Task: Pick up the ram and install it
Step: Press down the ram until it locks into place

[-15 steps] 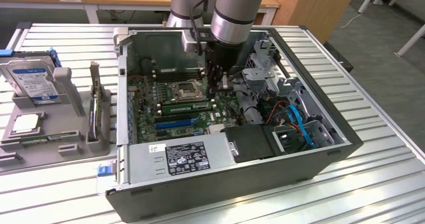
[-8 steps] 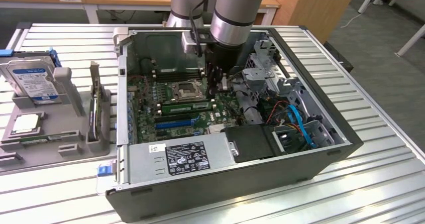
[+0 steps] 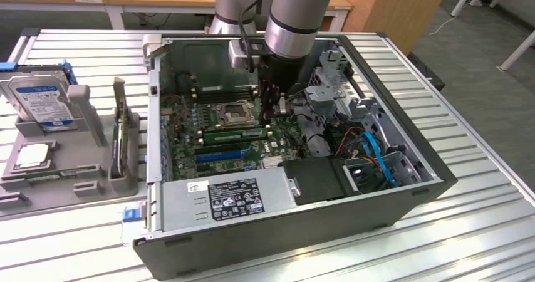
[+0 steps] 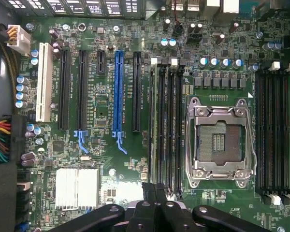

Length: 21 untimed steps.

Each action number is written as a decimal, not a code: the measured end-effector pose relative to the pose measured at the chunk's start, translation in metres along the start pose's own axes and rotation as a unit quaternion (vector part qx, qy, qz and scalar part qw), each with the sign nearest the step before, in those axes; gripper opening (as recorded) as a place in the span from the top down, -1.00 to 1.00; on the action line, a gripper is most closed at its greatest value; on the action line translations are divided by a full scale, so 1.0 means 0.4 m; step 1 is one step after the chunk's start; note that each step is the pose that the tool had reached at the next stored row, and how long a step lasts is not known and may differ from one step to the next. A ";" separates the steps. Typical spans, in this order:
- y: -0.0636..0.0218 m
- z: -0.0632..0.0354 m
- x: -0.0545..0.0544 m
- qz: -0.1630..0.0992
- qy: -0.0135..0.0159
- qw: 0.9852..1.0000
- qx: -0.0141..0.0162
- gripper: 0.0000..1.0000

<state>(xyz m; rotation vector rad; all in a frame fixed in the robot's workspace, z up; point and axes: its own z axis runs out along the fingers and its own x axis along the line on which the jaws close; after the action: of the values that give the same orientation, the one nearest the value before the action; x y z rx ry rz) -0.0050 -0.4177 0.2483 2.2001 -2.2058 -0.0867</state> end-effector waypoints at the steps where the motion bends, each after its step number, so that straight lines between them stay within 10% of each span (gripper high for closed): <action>1: 0.000 0.000 0.000 0.000 0.000 1.000 0.000 0.80; 21: -0.024 0.007 0.000 0.000 0.000 1.000 0.000 0.80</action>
<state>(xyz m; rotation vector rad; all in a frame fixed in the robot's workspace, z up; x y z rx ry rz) 0.0045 -0.4177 0.2450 2.2001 -2.2059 -0.0868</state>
